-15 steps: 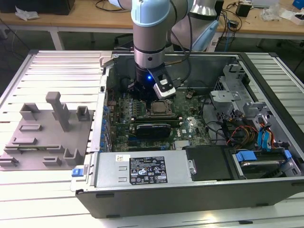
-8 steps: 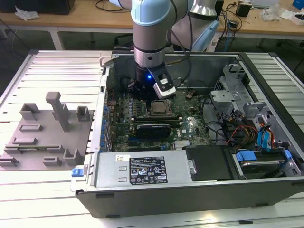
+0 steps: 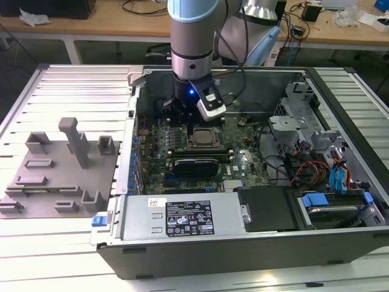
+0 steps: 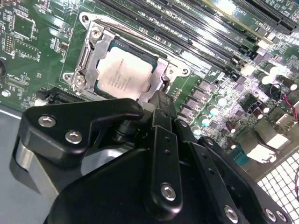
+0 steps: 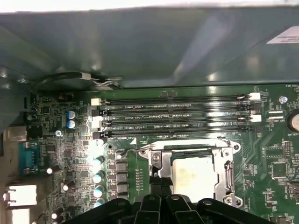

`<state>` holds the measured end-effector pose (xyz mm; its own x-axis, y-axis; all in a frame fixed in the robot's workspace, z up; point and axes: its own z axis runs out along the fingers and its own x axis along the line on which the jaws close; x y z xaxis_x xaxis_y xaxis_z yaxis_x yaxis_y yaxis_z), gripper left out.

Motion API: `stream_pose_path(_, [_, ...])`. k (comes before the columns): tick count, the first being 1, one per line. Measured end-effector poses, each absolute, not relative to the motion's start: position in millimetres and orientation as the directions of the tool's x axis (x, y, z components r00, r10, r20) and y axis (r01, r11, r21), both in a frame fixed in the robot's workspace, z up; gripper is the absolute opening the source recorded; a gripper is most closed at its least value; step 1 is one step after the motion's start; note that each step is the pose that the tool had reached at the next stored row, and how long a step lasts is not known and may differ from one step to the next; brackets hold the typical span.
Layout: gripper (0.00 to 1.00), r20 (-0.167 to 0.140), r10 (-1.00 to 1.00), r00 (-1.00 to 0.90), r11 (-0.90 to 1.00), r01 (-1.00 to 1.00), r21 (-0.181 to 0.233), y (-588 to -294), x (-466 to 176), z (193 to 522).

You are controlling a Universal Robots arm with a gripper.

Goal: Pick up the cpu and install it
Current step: 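Close the cpu cover, then install the first cpu locking lever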

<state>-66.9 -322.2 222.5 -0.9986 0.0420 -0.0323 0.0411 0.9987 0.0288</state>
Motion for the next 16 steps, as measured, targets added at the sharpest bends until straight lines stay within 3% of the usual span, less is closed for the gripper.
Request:
stream_pose_path(5, [0.11,-0.027,0.042,-0.999,0.999,0.041,0.028,-322.2,-36.1,222.5])
stream_pose_path(16, [0.11,-0.026,0.042,-0.999,0.999,0.041,0.028,-322.3,-33.1,233.0])
